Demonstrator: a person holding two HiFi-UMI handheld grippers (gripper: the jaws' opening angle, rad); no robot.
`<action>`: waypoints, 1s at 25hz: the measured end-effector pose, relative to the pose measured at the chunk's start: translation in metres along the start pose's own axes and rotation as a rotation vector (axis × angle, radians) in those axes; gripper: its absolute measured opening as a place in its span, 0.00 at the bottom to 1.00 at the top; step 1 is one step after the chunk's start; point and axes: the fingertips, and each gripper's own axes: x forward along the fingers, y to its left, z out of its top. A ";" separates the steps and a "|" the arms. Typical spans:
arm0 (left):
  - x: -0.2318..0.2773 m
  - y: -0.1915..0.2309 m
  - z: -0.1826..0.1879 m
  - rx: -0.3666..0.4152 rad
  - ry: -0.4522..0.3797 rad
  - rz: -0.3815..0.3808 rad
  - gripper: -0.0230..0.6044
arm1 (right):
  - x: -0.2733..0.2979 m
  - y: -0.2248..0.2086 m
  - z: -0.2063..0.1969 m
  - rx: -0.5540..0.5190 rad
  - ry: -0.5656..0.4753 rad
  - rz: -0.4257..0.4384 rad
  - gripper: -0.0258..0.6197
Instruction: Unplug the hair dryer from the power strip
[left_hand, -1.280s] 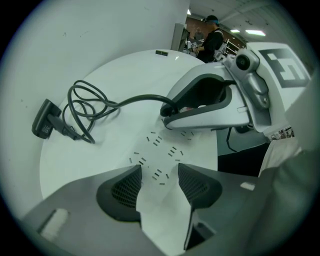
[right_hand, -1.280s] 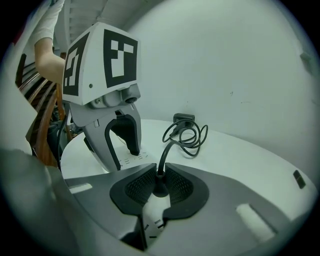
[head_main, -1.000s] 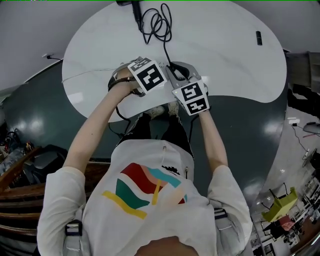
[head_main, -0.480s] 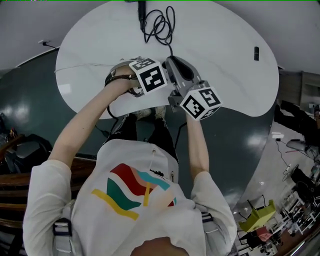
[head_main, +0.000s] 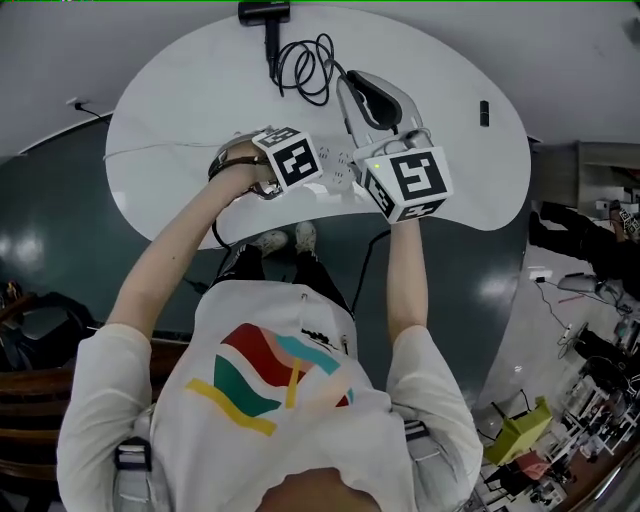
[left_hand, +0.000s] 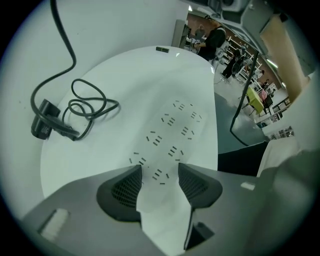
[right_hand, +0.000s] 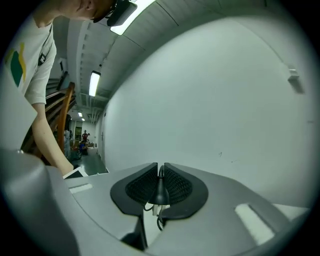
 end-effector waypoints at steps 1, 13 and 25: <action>0.000 0.000 0.000 0.000 -0.002 0.001 0.40 | 0.000 0.003 0.000 -0.003 0.006 0.006 0.13; 0.002 0.005 0.002 -0.004 -0.015 0.002 0.40 | -0.009 0.007 -0.039 -0.026 0.144 -0.003 0.13; -0.001 0.004 0.001 -0.004 -0.075 0.009 0.40 | -0.046 -0.009 -0.112 -0.019 0.332 -0.072 0.13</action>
